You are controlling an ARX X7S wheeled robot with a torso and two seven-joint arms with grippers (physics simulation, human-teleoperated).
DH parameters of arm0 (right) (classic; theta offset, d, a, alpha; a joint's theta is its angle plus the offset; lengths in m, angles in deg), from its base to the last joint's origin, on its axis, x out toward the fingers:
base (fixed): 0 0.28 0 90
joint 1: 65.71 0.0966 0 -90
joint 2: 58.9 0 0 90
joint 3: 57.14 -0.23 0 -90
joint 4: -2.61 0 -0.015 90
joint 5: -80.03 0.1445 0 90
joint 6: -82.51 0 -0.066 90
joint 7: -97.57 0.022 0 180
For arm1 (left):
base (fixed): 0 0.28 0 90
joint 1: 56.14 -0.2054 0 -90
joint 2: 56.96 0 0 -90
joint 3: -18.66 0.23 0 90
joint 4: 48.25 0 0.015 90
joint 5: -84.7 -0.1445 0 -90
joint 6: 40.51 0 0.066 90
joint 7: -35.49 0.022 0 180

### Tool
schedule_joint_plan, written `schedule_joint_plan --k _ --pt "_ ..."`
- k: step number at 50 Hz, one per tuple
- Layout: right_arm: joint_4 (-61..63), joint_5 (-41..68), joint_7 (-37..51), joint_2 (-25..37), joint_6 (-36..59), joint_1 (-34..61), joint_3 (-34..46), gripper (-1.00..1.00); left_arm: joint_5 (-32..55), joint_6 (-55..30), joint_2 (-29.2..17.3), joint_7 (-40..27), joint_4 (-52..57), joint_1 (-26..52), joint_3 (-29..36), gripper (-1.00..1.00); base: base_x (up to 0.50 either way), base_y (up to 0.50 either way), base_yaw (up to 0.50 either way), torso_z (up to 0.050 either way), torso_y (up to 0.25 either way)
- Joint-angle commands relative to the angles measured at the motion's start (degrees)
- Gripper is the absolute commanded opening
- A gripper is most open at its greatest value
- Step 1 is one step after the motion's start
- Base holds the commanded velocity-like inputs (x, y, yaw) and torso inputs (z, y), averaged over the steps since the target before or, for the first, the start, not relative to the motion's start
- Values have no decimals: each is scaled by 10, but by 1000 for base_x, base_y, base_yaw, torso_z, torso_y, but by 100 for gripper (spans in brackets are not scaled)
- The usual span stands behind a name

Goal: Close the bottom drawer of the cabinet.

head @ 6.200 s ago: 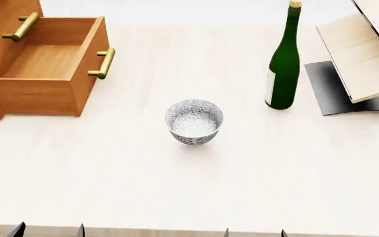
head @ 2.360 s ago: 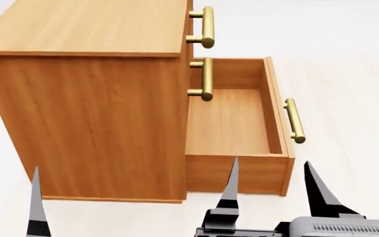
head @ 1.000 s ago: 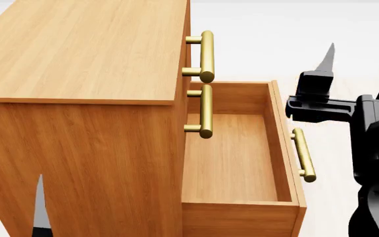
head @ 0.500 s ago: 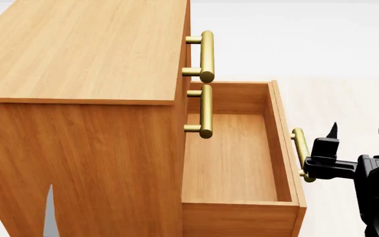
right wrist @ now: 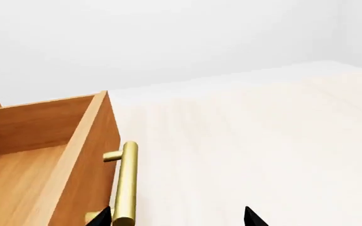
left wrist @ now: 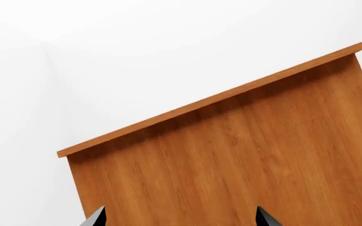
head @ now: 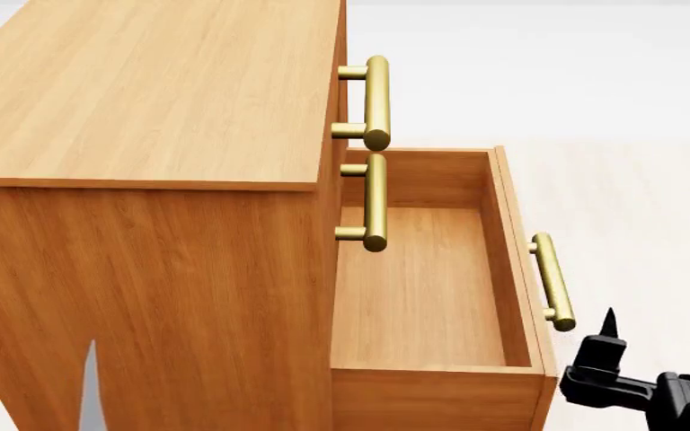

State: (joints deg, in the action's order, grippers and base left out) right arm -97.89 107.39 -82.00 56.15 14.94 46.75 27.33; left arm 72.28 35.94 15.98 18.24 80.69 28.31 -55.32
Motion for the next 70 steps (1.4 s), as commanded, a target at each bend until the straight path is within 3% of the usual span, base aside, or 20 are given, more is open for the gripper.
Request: schedule_joint_plan --k 1,20,70 --pt "-46 18 -24 -13 -54 -43 -31 100 3 3 -2 -4 -4 0 0 100 0 0 0 0 0" --pt "-113 -5 -53 -40 -124 -53 -13 100 4 -4 -5 -6 4 4 3 100 0 0 0 0 0" --pt "-123 -34 -88 -80 -160 -36 54 100 12 -7 -13 -15 8 4 6 100 0 0 0 0 0"
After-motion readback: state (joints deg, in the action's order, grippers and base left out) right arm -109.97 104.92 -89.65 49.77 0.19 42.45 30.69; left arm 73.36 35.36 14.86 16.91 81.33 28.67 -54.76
